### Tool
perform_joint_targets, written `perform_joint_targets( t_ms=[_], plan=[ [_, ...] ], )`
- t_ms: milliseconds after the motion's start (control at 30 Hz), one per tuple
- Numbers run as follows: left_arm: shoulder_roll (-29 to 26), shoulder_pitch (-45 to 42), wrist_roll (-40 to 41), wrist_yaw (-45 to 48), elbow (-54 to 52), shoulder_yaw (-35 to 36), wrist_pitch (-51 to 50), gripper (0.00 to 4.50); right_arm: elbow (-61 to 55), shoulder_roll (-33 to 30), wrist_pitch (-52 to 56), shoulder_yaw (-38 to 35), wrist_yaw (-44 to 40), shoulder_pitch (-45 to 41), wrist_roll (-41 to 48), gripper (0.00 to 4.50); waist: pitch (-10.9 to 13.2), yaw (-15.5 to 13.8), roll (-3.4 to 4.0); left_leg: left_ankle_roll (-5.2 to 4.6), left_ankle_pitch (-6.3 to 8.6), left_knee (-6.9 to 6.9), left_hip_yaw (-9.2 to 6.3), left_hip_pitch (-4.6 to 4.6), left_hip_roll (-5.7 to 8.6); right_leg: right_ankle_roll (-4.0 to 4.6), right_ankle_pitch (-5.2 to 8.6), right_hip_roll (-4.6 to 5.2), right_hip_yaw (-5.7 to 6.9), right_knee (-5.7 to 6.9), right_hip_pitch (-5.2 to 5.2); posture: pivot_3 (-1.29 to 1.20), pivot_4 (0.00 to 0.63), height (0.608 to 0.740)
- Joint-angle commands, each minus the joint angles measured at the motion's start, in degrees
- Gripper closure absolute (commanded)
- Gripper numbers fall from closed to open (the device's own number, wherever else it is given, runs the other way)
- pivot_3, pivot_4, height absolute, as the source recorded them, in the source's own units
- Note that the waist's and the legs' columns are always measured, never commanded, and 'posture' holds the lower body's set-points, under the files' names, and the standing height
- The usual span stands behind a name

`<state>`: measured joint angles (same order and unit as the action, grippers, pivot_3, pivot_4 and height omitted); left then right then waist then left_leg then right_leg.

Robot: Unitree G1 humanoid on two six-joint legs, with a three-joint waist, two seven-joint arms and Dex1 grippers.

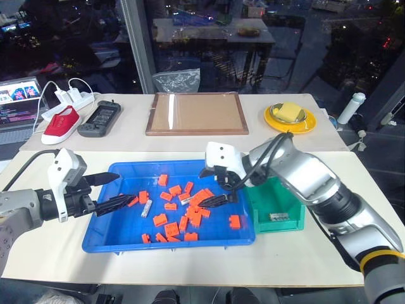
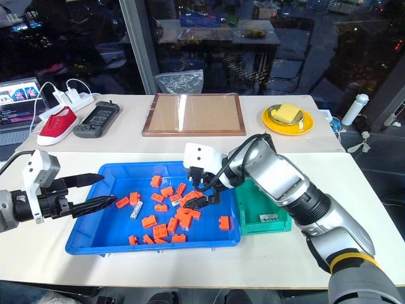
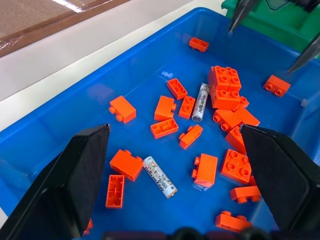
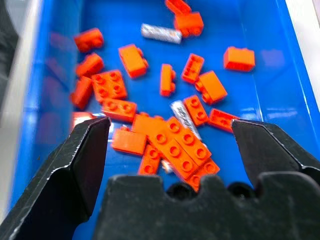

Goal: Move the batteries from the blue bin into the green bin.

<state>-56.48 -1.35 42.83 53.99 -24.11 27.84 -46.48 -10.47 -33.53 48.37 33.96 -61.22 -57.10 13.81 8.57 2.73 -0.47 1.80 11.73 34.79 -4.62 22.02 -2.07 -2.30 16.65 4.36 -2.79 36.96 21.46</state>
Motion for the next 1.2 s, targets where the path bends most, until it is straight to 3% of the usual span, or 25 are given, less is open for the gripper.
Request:
perform_joint_targets(
  t_ms=[33, 167, 367, 500, 667, 733, 1000, 1200],
  plan=[
    [-0.3, -1.5, -0.6, -0.7, -1.7, 0.5, 2.3, 0.00, 1.5, 0.6, -8.5, 2.9, -1.1, -0.9, -5.4, 0.02, 0.0, 0.0, 0.00, 0.00, 0.00, -0.01, 0.00, 0.00, 0.00, 0.00, 0.00, 0.00, 0.00, 0.00, 0.00, 0.00, 0.150, 0.740],
    [-0.2, -1.4, 0.9, -0.1, -3.3, 0.1, 2.3, 0.00, 9.1, 3.3, -16.7, 4.9, -1.6, -0.8, -9.8, 0.02, 0.0, 0.0, -0.02, 0.01, 0.00, 0.00, 0.01, 0.00, 0.01, 0.00, 0.00, 0.01, 0.00, -0.02, 0.00, 0.00, 0.150, 0.740],
    [0.5, -2.3, 0.4, -1.2, -3.9, -1.2, 3.5, 0.00, 14.1, 5.7, -19.8, 4.9, -3.3, 0.7, -12.6, 0.02, 0.0, -0.1, -0.02, 0.01, 0.00, 0.00, 0.01, 0.00, 0.01, 0.01, 0.00, 0.01, 0.00, 0.03, 0.01, 0.00, 0.150, 0.740],
    [0.3, -3.2, 1.5, -1.5, -4.7, -1.5, 2.9, 0.00, 13.0, 6.2, -18.2, 3.8, -5.0, 2.0, -12.2, 0.90, 0.0, -0.1, -0.04, 0.01, 0.00, 0.00, 0.01, 0.02, 0.01, 0.00, 0.00, 0.01, 0.00, 0.02, 0.02, 0.00, 0.150, 0.740],
    [0.1, -4.3, 1.5, -1.4, -4.5, -2.7, 2.9, 0.00, 11.4, 6.1, -16.1, 2.5, -6.0, 3.0, -12.0, 2.75, 0.0, 0.0, -0.04, 0.01, 0.00, 0.00, 0.01, -0.01, 0.00, 0.00, 0.00, 0.00, 0.00, 0.03, 0.01, 0.00, 0.150, 0.740],
    [0.2, -5.4, 1.5, -1.4, -4.0, -3.7, 3.0, 0.00, 11.1, 5.7, -15.6, 1.7, -6.2, 3.0, -12.1, 3.16, 0.0, -0.1, -0.04, 0.01, 0.00, 0.00, 0.01, -0.01, 0.01, 0.00, 0.00, 0.00, 0.00, 0.03, 0.00, 0.00, 0.150, 0.740],
    [0.1, -8.4, 0.8, -0.5, -2.1, -6.5, 3.6, 0.00, 14.6, 1.2, -14.9, -4.1, -6.3, 1.7, -13.5, 3.16, 0.0, -0.1, -0.06, 0.01, 0.00, 0.01, 0.01, 0.01, 0.02, 0.00, 0.00, 0.00, 0.00, 0.01, -0.01, 0.00, 0.150, 0.740],
    [0.3, -10.3, 0.0, 0.4, -1.6, -9.3, 3.9, 0.00, 21.5, 3.0, -12.8, -5.5, -1.6, 0.8, -16.3, 3.16, 0.0, 0.1, -0.06, 0.01, 0.00, 0.00, 0.02, -0.01, 0.01, 0.00, 0.00, -0.01, 0.00, -0.01, -0.01, 0.00, 0.150, 0.740]
  ],
)
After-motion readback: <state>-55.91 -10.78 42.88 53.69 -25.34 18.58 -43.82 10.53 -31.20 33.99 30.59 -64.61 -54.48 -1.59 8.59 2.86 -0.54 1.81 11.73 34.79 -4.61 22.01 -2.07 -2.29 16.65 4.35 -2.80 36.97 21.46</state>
